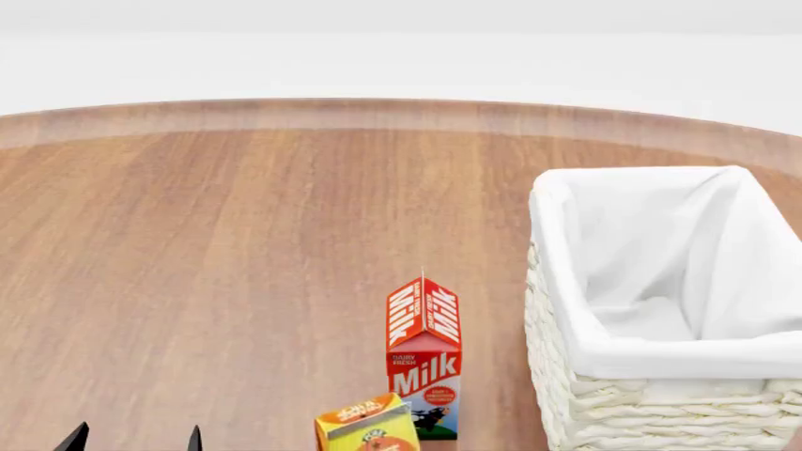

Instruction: Pick up the orange juice, and put it in the basket.

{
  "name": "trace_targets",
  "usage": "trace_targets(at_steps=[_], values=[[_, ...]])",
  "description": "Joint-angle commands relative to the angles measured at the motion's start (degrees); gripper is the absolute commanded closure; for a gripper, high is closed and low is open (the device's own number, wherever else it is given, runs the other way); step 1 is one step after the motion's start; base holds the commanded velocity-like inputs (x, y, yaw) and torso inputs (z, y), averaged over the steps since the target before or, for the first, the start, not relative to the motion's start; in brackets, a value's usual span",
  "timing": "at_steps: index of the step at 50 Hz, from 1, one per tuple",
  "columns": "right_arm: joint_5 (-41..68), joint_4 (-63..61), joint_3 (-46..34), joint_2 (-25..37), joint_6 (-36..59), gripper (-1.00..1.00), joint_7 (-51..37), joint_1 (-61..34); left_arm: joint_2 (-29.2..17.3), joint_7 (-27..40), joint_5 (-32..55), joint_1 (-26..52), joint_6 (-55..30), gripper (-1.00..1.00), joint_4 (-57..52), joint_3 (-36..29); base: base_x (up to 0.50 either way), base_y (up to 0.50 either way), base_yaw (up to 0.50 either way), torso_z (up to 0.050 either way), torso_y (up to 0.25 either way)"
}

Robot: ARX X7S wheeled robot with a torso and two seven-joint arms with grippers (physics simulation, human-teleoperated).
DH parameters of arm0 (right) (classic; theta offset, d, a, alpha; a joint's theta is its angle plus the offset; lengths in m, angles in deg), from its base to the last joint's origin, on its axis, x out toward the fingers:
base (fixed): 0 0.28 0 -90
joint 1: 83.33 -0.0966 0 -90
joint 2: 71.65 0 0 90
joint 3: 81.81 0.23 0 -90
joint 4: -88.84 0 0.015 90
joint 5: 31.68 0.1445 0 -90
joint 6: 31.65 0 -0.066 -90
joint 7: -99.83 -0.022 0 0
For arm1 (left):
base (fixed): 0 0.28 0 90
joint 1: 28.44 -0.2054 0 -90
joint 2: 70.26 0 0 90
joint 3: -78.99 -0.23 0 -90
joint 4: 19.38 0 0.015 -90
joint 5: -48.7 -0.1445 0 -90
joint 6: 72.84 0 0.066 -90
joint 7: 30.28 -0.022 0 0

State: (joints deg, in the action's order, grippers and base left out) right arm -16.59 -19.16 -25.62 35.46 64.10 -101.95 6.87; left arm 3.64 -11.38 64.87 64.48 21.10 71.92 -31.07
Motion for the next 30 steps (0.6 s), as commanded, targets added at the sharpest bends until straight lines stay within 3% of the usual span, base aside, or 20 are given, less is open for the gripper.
trace_targets(at_steps=[1, 30], values=[[-1.9, -4.8, 0.6, 0.7, 1.9, 1.0, -0.7, -0.4, -0.1, 0.2, 0.1, 0.1, 0.1, -1.0, 0.0, -0.2, 0.0, 0.0, 0.0, 0.0, 0.0], [0.4, -15.1, 2.9, 3.0, 5.6, 1.0, -3.2, -0.5, -0.4, 0.5, 0.4, 0.2, 0.2, -1.0, 0.1, -0.6, 0.0, 0.0, 0.0, 0.001, 0.001]])
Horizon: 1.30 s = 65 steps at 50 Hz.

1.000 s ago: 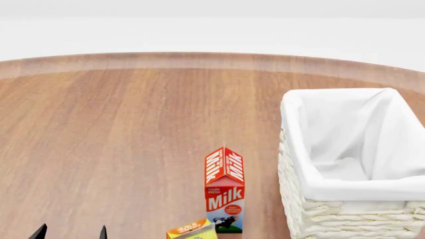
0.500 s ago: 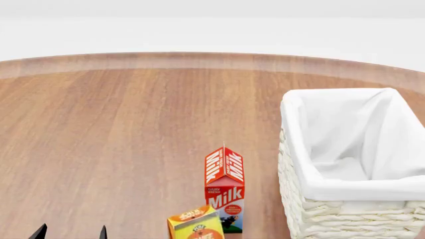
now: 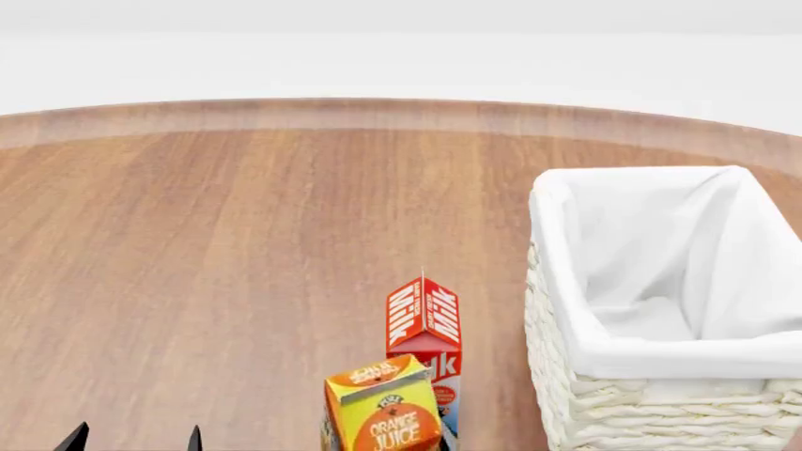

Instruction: Pick up the orange juice, and put it in the basket.

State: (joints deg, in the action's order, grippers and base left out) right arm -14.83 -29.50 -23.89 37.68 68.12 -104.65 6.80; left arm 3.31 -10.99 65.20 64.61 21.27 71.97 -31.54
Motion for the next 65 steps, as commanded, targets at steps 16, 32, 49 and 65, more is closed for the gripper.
trace_targets(at_steps=[16, 32, 49, 65], values=[[0.9, -9.5, 3.8, 1.7, 5.7, 1.0, -2.4, -2.7, -0.3, 0.3, 0.3, 0.1, 0.1, -1.0, 0.0, -0.4, 0.0, 0.0, 0.0, 0.0, 0.0], [4.3, -13.6, 6.7, 2.5, 8.2, 1.0, -4.0, -4.1, -0.4, 0.5, 0.4, 0.2, 0.2, -1.0, 0.1, -0.6, 0.0, 0.0, 0.0, 0.0, 0.001], [7.2, -18.3, 9.7, 3.4, 12.9, 1.0, -6.8, -7.1, -0.6, 0.7, 0.6, 0.2, 0.3, -1.0, 0.1, -0.9, 0.0, 0.0, 0.0, 0.0, 0.001], [10.2, -21.1, 12.3, 4.1, 15.3, 1.0, -8.7, -8.9, -0.8, 0.9, 0.8, 0.3, 0.4, -1.0, 0.1, -1.1, 0.0, 0.0, 0.0, 0.001, 0.001]])
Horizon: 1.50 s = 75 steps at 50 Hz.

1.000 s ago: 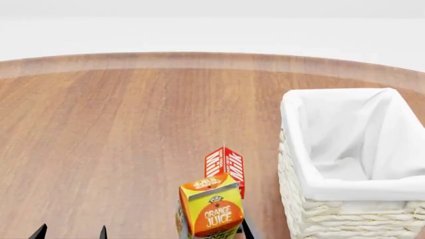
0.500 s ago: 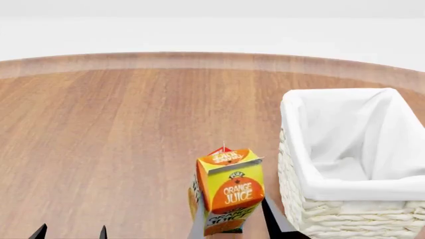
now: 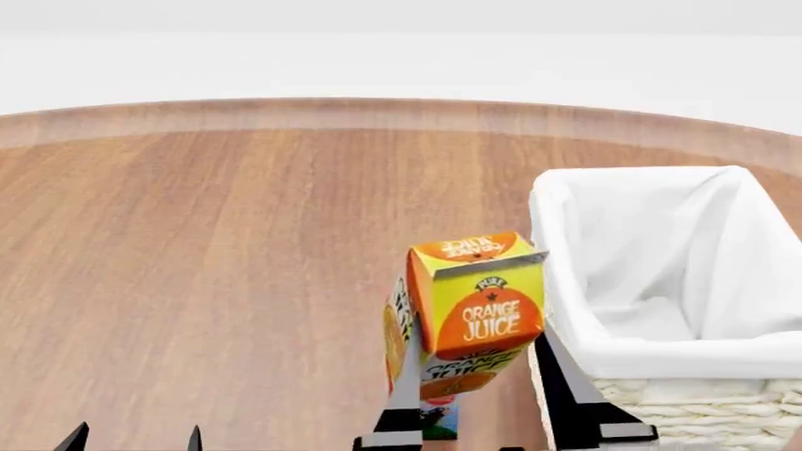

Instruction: Pick up the orange juice, and put it in the basket.

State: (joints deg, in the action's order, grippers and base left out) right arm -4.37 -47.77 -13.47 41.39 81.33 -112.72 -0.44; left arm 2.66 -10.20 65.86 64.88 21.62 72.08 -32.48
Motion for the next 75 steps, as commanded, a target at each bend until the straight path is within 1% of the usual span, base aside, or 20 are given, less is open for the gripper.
trace_targets(at_steps=[1, 14, 27, 44, 75], values=[[-0.1, -3.1, 2.0, 0.5, 2.3, 1.0, -0.8, -1.8, -0.1, 0.1, 0.1, 0.0, 0.1, -1.0, 0.0, -0.2, 0.0, 0.0, 0.0, 0.0, 0.0], [3.3, -6.0, 4.8, 1.5, 4.9, 1.0, -3.0, -3.9, -0.2, 0.3, 0.2, 0.1, 0.1, -1.0, 0.0, -0.3, 0.0, 0.0, 0.0, 0.0, 0.001], [5.3, -6.8, 7.8, 2.4, 4.0, 1.0, -4.2, -4.4, -0.3, 0.4, 0.4, 0.1, 0.2, -1.0, 0.1, -0.5, 0.0, 0.0, 0.0, 0.0, 0.001], [6.5, -5.6, 11.0, 3.3, 1.8, 1.0, -5.0, -4.8, -0.5, 0.6, 0.5, 0.2, 0.3, -1.0, 0.1, -0.7, 0.0, 0.0, 0.0, 0.001, 0.001], [8.0, -2.4, 15.8, 5.1, 1.0, 1.0, -6.4, -6.5, -0.8, 0.9, 0.8, 0.3, 0.4, -1.0, 0.1, -1.1, 0.0, 0.0, 0.0, 0.0, 0.001]])
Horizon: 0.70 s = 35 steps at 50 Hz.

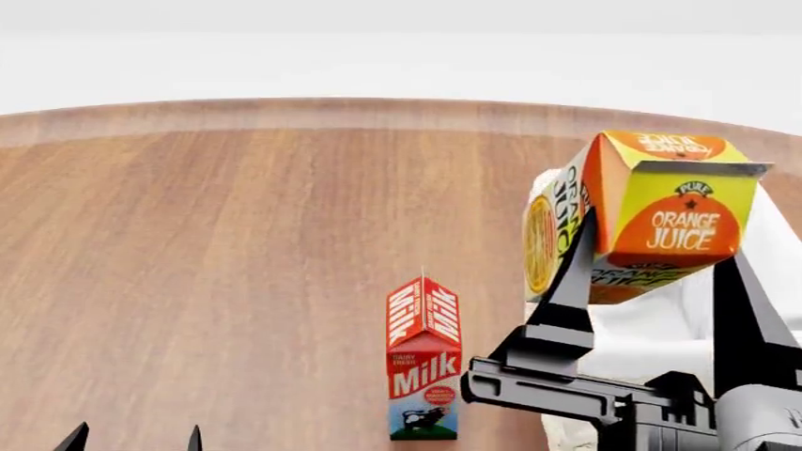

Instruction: Pick up the orange juice, and put it in the basket.

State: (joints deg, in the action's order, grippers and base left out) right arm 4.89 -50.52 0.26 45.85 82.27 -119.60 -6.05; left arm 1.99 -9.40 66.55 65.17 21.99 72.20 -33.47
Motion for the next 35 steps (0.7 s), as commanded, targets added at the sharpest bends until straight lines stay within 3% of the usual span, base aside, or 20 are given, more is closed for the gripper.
trace_targets(at_steps=[1, 35], values=[[-1.1, 0.6, 2.2, 0.7, 0.1, 1.0, 0.5, -1.1, -0.1, 0.1, 0.1, 0.0, 0.1, -1.0, 0.0, -0.1, 0.0, 0.0, 0.0, 0.0, 0.0], [-5.1, 12.7, 0.0, 0.0, 1.4, 1.0, 1.0, -9.2, -0.4, 0.5, 0.4, 0.2, 0.2, -1.0, 0.1, -0.6, 0.0, 0.0, 0.0, 0.0, 0.001]])
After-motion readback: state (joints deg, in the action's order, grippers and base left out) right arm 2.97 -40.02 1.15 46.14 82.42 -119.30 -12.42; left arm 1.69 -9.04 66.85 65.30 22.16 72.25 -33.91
